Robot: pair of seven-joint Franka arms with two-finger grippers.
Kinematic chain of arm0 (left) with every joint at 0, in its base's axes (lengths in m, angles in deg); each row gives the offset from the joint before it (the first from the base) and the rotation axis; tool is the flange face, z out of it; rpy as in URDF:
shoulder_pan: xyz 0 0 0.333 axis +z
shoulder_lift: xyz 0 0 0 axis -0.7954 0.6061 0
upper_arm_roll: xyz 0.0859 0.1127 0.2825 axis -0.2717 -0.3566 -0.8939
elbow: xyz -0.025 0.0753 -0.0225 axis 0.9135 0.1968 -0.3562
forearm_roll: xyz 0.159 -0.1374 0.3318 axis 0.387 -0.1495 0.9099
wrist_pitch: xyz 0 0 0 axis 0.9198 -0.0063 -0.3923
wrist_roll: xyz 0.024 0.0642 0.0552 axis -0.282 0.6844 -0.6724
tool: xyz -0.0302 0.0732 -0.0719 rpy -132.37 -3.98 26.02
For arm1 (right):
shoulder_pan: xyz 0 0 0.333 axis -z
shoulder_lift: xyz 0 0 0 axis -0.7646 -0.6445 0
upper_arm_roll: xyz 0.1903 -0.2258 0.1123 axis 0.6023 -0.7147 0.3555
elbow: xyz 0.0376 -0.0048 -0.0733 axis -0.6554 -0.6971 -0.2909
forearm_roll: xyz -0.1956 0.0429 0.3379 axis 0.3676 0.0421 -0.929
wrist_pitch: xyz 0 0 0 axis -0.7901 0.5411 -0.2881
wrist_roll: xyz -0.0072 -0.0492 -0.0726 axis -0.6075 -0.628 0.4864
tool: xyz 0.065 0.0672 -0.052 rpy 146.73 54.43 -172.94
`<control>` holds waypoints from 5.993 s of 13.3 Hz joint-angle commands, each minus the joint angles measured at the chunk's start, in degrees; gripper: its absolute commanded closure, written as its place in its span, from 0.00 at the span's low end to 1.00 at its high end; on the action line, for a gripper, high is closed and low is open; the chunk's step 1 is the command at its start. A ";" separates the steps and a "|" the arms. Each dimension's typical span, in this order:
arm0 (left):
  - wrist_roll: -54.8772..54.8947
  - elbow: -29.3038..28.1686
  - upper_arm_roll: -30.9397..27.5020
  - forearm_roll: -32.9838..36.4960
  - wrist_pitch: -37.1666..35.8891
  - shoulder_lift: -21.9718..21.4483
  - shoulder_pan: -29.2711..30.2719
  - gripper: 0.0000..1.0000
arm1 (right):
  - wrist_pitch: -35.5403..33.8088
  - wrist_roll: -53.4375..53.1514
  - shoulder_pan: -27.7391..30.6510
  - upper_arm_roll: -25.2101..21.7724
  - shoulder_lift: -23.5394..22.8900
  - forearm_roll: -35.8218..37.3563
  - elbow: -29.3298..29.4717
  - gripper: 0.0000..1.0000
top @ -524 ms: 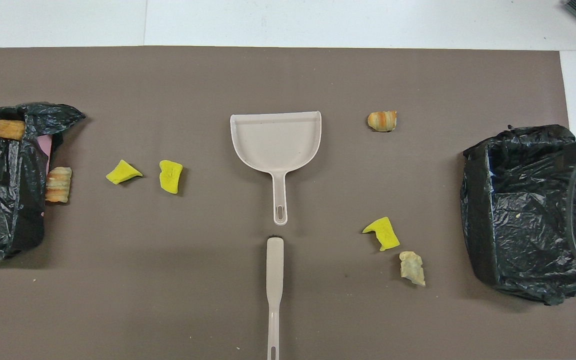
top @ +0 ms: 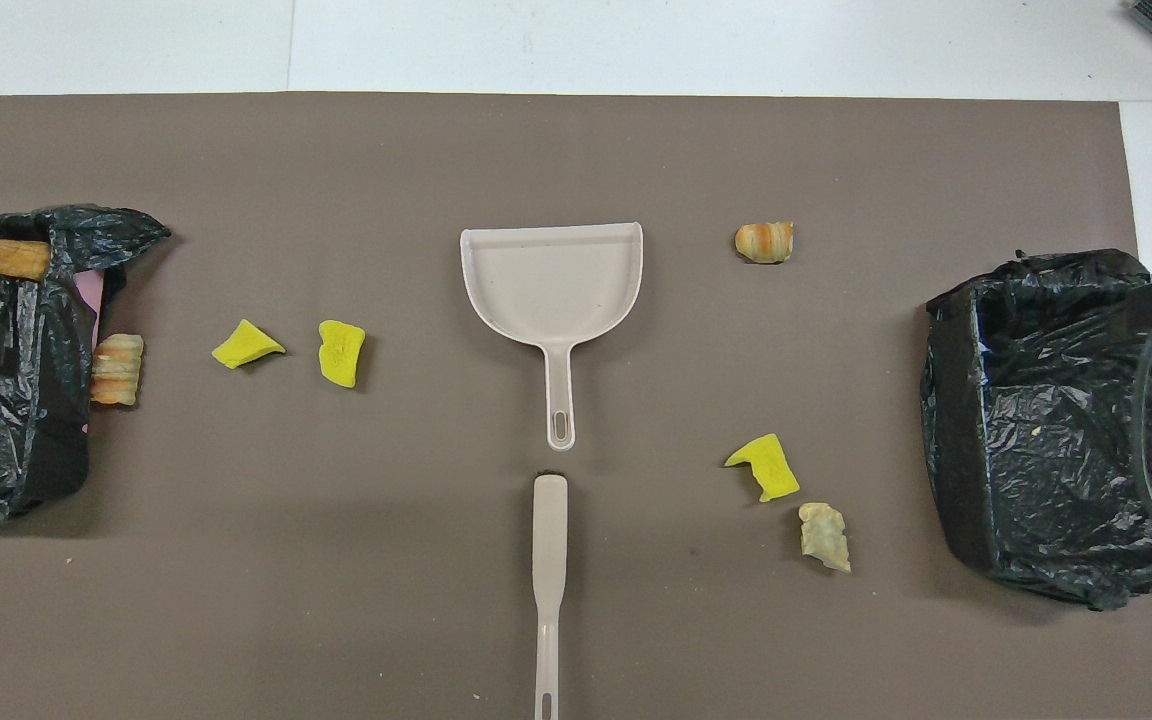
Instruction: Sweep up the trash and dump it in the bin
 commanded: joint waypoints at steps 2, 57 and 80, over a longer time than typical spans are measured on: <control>-0.08 -1.89 0.31 0.09 -0.22 -1.65 -0.30 0.00 | -0.74 1.20 0.67 0.37 0.60 -0.59 -0.44 0.00; -42.62 -53.30 0.84 -9.93 48.65 -6.93 -59.89 0.00 | 45.05 -19.91 -33.43 1.07 -29.55 -0.15 -9.83 0.00; -36.83 -51.64 0.31 -4.13 35.83 -8.24 -41.10 1.00 | 44.44 -10.40 -33.69 2.65 -24.71 -1.64 -18.38 1.00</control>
